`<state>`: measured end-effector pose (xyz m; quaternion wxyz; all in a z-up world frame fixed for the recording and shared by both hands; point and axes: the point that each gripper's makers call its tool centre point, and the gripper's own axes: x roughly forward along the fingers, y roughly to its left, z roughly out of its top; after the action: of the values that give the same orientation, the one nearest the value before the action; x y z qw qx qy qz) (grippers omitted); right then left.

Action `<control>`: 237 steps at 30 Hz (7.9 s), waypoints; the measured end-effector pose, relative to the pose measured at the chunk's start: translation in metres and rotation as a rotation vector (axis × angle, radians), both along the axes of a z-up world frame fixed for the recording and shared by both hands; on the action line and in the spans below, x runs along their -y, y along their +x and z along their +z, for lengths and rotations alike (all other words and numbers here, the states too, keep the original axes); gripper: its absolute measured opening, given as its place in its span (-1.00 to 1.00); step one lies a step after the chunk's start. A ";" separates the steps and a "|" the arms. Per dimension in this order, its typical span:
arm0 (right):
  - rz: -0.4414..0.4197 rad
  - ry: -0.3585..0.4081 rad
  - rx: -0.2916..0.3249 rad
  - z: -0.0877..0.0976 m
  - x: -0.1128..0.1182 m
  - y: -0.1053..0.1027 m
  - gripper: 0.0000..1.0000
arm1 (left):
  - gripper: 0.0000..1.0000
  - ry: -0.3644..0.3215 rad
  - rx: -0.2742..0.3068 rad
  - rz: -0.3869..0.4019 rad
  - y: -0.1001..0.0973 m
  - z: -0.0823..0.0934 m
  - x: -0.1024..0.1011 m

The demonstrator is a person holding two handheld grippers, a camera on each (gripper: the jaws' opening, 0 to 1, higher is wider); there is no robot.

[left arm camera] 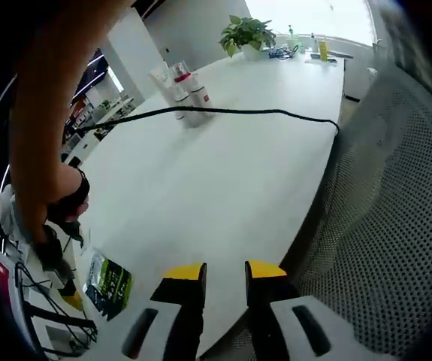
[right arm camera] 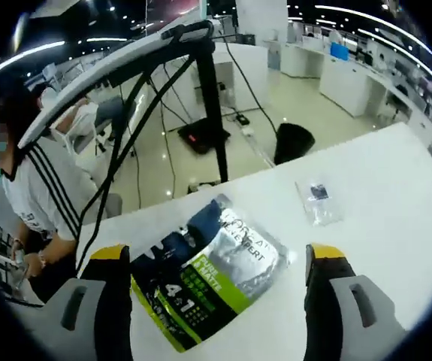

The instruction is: Arrange the skincare products in the storage area until every visible bottle or jar stands upright without overlapping.

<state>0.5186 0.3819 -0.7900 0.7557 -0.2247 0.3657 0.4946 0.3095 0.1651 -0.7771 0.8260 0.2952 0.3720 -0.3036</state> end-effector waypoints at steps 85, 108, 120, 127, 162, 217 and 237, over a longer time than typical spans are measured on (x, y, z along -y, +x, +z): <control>-0.075 0.406 0.097 0.093 0.284 -0.180 -0.84 | -0.54 -0.603 -0.021 0.077 0.012 0.074 0.041; 0.090 0.333 0.236 0.087 0.261 -0.208 -0.80 | -0.61 -1.036 -0.280 0.311 0.014 0.098 0.045; 0.020 0.453 0.099 0.091 0.258 -0.209 -0.49 | -0.74 -1.109 -0.320 0.310 0.014 0.106 0.044; -0.137 0.614 -0.106 0.095 0.268 -0.201 -0.01 | -0.77 -1.187 -0.315 0.295 0.014 0.118 0.042; -0.245 1.270 -0.690 0.168 0.284 -0.201 -1.00 | -0.66 -1.398 -0.411 0.186 0.005 0.146 0.049; -0.260 1.284 -0.575 0.187 0.273 -0.177 -1.00 | -0.93 -1.546 -0.341 0.302 0.022 0.169 0.035; -0.386 1.207 -0.420 0.190 0.304 -0.058 -1.00 | -0.43 -0.360 0.105 0.102 0.027 0.060 0.015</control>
<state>0.4608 0.0774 -0.6000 0.7366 0.4082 0.1981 0.5015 0.3363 0.1504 -0.7167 0.8980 0.1389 0.2827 -0.3071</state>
